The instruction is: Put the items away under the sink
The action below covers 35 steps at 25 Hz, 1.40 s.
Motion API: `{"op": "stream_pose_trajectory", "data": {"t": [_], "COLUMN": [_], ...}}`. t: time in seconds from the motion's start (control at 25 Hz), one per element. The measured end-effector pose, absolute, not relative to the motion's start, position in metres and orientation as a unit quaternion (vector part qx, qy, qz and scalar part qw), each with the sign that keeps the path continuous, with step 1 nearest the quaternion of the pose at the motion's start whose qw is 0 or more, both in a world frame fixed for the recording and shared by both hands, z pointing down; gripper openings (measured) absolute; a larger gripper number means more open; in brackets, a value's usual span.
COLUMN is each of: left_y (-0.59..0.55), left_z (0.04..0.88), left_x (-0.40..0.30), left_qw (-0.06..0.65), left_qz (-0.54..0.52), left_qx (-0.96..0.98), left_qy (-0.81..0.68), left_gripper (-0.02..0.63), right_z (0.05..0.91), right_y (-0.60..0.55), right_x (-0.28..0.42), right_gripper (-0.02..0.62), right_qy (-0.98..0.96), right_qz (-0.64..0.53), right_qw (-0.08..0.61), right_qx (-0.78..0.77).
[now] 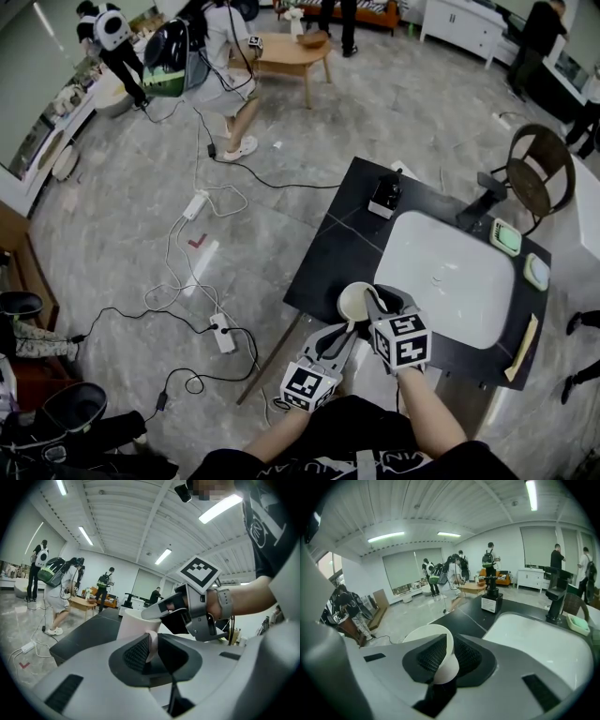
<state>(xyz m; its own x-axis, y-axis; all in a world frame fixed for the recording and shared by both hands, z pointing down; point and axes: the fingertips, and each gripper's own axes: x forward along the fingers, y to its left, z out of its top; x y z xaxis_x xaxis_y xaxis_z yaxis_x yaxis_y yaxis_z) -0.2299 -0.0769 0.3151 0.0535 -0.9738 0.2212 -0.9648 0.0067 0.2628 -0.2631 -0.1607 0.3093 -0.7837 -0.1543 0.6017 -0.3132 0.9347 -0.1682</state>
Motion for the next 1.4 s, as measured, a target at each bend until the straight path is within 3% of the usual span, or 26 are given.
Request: {"op": "stream_pose_trajectory", "data": {"t": [0.56,1.4], "left_y": [-0.063,0.04], "left_z": [0.302,0.293], "left_x": [-0.198,-0.096], "left_qw": [0.158,0.147], "left_qz": [-0.003,0.028], "left_qx": [0.743,0.815], "left_qy": [-0.651,-0.559], "left_gripper": [0.055,0.055], "right_z": [0.289,0.278], "right_y": [-0.149,-0.05], "right_x": [-0.226,-0.101], "right_gripper": [0.051,0.052], "right_qy": [-0.936,-0.913], "right_qz": [0.1,0.138], "right_qw": [0.282,0.239], "right_qx": [0.188,0.3]}}
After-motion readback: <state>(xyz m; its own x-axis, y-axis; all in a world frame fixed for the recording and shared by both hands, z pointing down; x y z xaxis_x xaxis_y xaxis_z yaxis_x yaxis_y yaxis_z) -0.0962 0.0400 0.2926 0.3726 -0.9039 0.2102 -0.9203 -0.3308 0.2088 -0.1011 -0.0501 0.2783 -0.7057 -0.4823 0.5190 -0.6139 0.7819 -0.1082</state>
